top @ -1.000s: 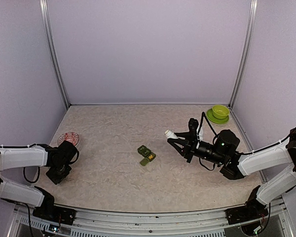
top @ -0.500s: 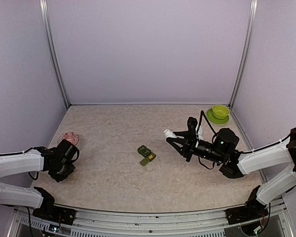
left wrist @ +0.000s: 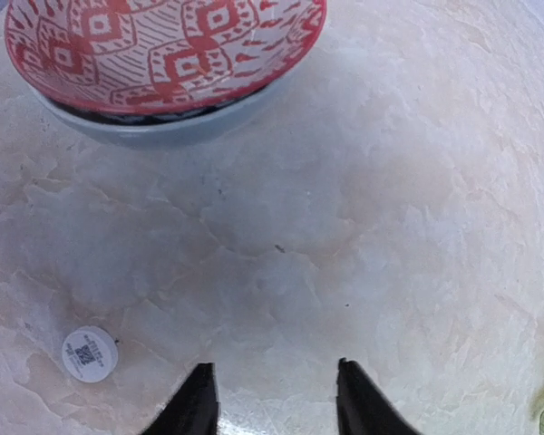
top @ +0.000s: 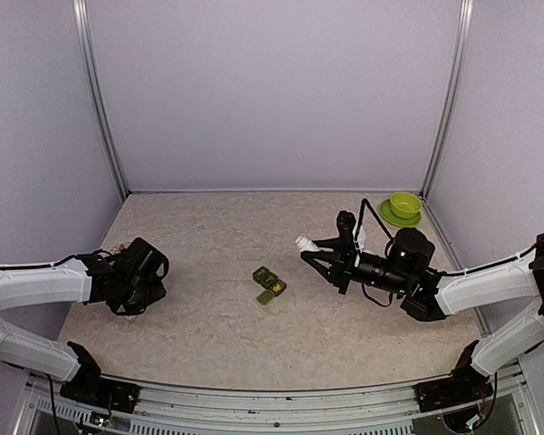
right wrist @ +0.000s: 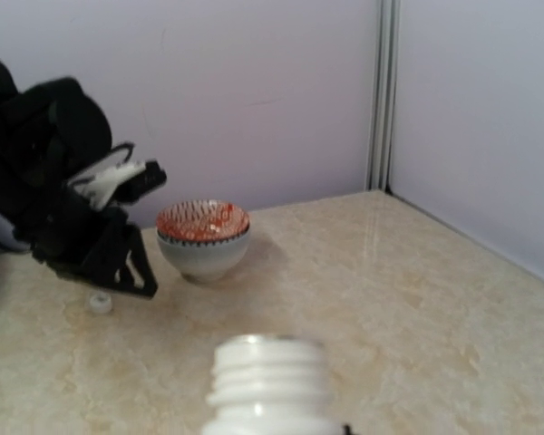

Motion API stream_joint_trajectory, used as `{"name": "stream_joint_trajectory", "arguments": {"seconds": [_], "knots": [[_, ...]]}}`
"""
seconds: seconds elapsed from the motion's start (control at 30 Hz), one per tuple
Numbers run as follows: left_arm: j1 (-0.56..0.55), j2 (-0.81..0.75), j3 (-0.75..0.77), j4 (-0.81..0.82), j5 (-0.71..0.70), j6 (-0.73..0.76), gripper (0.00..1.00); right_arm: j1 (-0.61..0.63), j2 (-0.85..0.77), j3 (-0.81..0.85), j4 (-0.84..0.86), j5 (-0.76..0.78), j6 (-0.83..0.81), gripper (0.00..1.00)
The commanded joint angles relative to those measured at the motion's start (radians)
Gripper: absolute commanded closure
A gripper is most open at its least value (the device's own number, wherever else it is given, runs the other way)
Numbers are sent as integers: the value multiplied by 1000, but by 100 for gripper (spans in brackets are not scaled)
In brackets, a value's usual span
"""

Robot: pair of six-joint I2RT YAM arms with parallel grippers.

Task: Sort the pills into containers
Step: Pick up the lid of the pill bottle from the corner of the board.

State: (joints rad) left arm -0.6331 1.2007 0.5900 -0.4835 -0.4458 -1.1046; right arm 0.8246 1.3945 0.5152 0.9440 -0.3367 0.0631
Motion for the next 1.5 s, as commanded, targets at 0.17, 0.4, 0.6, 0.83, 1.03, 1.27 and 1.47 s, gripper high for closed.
{"name": "stream_joint_trajectory", "arguments": {"seconds": [0.17, 0.4, 0.6, 0.83, 1.03, 1.27, 1.47], "knots": [[100, -64, -35, -124, 0, -15, 45, 16, -12, 41, -65, -5, -23, 95], [194, -104, -109, -125, 38, -3, 46, 22, 1, 44, -65, -6, -29, 94], [201, -54, -123, -101, 55, 13, 47, 23, 3, 33, -50, -11, -23, 94], [207, 29, -126, -66, 75, 22, 51, 24, -11, 25, -52, -9, -26, 95], [207, 40, -130, -37, 89, 32, 66, 25, -7, 31, -54, -10, -31, 95], [202, 45, -139, -6, 121, 49, 81, 25, 5, 35, -53, -10, -34, 94], [170, 26, -102, 40, 145, 97, 81, 25, 22, 48, -63, -21, -40, 94]]}}
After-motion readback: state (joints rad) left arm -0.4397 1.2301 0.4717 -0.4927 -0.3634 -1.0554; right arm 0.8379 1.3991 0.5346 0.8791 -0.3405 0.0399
